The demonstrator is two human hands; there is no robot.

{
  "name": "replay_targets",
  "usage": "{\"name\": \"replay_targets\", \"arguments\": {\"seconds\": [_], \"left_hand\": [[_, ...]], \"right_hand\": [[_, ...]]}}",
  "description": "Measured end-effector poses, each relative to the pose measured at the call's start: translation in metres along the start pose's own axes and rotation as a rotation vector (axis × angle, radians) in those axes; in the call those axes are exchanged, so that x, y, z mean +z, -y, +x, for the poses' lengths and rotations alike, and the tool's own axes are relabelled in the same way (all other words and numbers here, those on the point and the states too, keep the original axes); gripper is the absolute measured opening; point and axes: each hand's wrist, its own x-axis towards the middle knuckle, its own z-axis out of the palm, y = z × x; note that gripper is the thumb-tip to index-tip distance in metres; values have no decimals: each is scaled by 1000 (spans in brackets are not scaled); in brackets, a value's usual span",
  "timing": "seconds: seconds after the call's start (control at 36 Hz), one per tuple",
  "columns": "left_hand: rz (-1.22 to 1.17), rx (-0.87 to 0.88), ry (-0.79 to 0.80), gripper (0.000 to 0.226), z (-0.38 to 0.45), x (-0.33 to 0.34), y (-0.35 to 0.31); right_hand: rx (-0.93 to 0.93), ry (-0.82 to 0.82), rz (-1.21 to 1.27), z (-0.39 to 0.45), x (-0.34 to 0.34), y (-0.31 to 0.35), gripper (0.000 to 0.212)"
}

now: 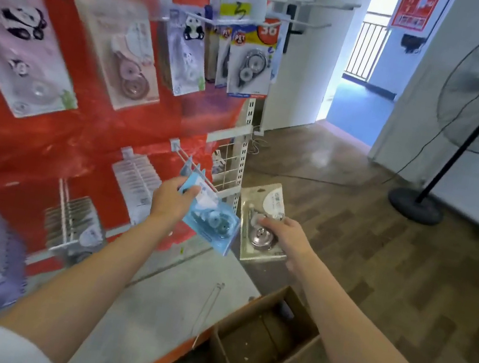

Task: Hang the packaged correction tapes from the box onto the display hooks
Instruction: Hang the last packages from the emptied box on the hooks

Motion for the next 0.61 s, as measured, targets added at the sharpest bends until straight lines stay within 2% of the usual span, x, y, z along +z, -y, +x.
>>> {"name": "replay_targets", "arguments": {"seconds": [0.08, 0.17, 0.25, 0.33, 0.39, 0.47, 0.53, 0.61], "left_hand": [[-35, -30, -31, 11, -4, -21, 5], [-102, -67, -28, 29, -11, -35, 7], [-207, -109, -10, 37, -17, -45, 6], [-332, -156, -23, 30, -22, -59, 5], [-481, -244, -25, 28, -23, -69, 7], [-703, -330, 0, 38, -28, -81, 7], [-746, -340, 16, 41, -31, -83, 10], [-675, -348, 124, 48, -38, -83, 15]], "right_hand": [[-72, 7, -52, -10, 21, 10, 19], [-89, 119, -63, -20, 45, 19, 8], [-84, 234, -31, -27, 67, 23, 7], [-109, 270, -3, -28, 85, 18, 11], [-152, 251, 14, -29, 96, 13, 18], [-220, 202, 11, -26, 111, 6, 53], [-250, 175, 16, -19, 121, -1, 67], [-305, 136, -14, -11, 137, -6, 71]]}}
